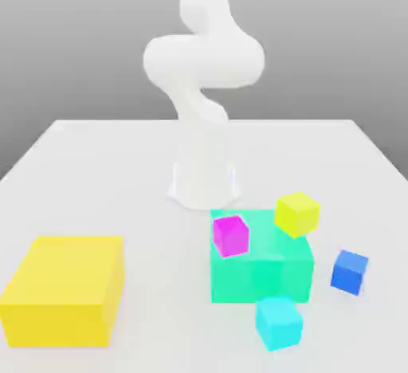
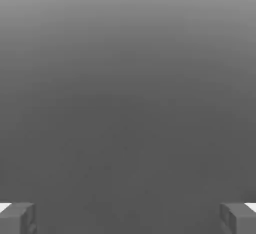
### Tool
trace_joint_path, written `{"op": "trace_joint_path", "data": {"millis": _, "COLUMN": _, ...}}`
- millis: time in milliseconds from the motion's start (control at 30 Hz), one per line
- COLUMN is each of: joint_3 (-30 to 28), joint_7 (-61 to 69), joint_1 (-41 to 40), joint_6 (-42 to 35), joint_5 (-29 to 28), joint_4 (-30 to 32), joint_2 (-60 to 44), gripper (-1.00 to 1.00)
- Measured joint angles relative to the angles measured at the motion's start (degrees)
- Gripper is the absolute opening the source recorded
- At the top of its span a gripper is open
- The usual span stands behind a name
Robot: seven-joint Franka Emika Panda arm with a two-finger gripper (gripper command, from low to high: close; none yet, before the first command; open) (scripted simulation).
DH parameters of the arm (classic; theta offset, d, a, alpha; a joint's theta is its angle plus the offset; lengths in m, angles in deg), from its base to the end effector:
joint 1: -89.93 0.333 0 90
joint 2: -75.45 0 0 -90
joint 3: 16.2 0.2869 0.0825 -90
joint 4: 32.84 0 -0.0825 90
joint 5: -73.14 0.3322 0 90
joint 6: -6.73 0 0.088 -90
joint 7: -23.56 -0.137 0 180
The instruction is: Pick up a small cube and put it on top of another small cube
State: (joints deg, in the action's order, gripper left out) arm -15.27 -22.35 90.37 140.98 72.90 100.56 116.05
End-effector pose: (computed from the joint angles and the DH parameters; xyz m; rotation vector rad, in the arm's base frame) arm 0.3683 0.0103 0.6262 -2.5087 1.0246 -0.9479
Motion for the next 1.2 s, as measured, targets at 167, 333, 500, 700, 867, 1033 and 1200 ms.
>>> {"op": "trace_joint_path", "data": {"millis": 167, "joint_3": 1.99, "joint_7": -0.14, "joint_1": 0.85, "joint_6": 5.17, "joint_5": -0.50, "joint_4": 3.36, "joint_2": -10.72, "gripper": 0.00}}
{"op": "trace_joint_path", "data": {"millis": 333, "joint_3": 3.80, "joint_7": -0.44, "joint_1": 1.86, "joint_6": 10.13, "joint_5": -1.22, "joint_4": 6.61, "joint_2": -21.12, "gripper": 0.00}}
{"op": "trace_joint_path", "data": {"millis": 500, "joint_3": 5.35, "joint_7": -0.86, "joint_1": 3.10, "joint_6": 15.09, "joint_5": -2.10, "joint_4": 9.85, "joint_2": -31.51, "gripper": 0.00}}
{"op": "trace_joint_path", "data": {"millis": 700, "joint_3": 6.72, "joint_7": -1.30, "joint_1": 5.46, "joint_6": 21.05, "joint_5": -3.06, "joint_4": 13.75, "joint_2": -43.97, "gripper": 0.00}}
{"op": "trace_joint_path", "data": {"millis": 867, "joint_3": 5.88, "joint_7": -2.51, "joint_1": 7.12, "joint_6": 27.57, "joint_5": -4.83, "joint_4": 14.63, "joint_2": -54.35, "gripper": 0.00}}
{"op": "trace_joint_path", "data": {"millis": 1033, "joint_3": 3.84, "joint_7": -3.90, "joint_1": 8.79, "joint_6": 32.51, "joint_5": -6.67, "joint_4": 13.60, "joint_2": -60.48, "gripper": -1.00}}
{"op": "trace_joint_path", "data": {"millis": 1200, "joint_3": 3.68, "joint_7": -4.05, "joint_1": 8.94, "joint_6": 32.88, "joint_5": -6.85, "joint_4": 13.53, "joint_2": -60.92, "gripper": -1.00}}
